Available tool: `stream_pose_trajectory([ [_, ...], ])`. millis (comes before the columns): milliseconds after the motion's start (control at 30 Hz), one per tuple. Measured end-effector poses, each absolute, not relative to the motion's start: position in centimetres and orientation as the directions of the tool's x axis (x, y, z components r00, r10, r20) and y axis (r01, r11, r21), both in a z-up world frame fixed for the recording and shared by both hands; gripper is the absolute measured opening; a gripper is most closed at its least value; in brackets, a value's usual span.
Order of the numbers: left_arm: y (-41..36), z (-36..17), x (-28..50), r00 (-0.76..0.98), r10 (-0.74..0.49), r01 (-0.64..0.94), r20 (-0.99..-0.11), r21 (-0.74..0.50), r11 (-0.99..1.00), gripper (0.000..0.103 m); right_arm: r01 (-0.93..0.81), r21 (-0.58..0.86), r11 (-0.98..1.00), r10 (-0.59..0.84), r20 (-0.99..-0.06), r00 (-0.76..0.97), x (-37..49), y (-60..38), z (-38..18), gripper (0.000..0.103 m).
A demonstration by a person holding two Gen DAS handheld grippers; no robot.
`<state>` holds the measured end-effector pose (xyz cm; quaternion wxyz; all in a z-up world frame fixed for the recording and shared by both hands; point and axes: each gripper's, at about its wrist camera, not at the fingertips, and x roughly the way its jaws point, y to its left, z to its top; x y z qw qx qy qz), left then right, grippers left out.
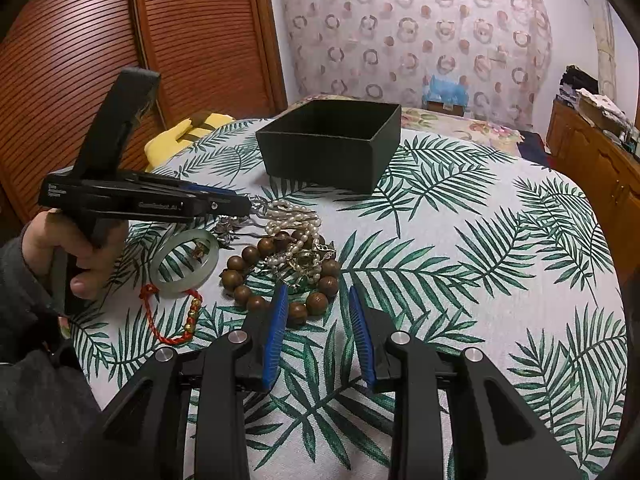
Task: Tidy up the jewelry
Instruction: 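Grasp the silver hairpins with the left gripper while the right gripper moves to the pearl strand, then carry the hairpins into the box with the left gripper while the right gripper lifts the pearl strand over it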
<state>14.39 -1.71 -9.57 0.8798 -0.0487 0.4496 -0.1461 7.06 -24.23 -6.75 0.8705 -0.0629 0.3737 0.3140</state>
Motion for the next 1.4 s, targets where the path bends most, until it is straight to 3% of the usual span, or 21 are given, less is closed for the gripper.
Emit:
stream_pose_trajectory([
  [133, -1.4, -9.5, 14.4, 0.551, -0.33, 0.215, -0.766, -0.252, 0.943, 0.016, -0.594, 0.127, 0.794, 0.501, -0.69, 0.522, 7.2, -24.2, -6.9, 0.034],
  [533, -1.3, -6.6, 12.3, 0.666, -0.29, 0.225, -0.687, -0.186, 0.956, 0.007, -0.594, 0.127, 0.794, 0.498, -0.696, 0.518, 7.5, -23.6, -7.2, 0.034],
  [967, -0.5, -4.7, 10.8, 0.756, -0.226, 0.187, -0.614, -0.128, 0.974, 0.006, -0.617, 0.108, 0.78, 0.5, -0.7, 0.509, 8.8, -22.5, -6.4, 0.034],
  [1400, 1.4, -4.6, 11.1, 0.776, -0.14, 0.132, -0.614, -0.06, 0.989, 0.006, -0.662, 0.081, 0.745, 0.498, -0.728, 0.471, 12.0, -18.5, -6.6, 0.034],
])
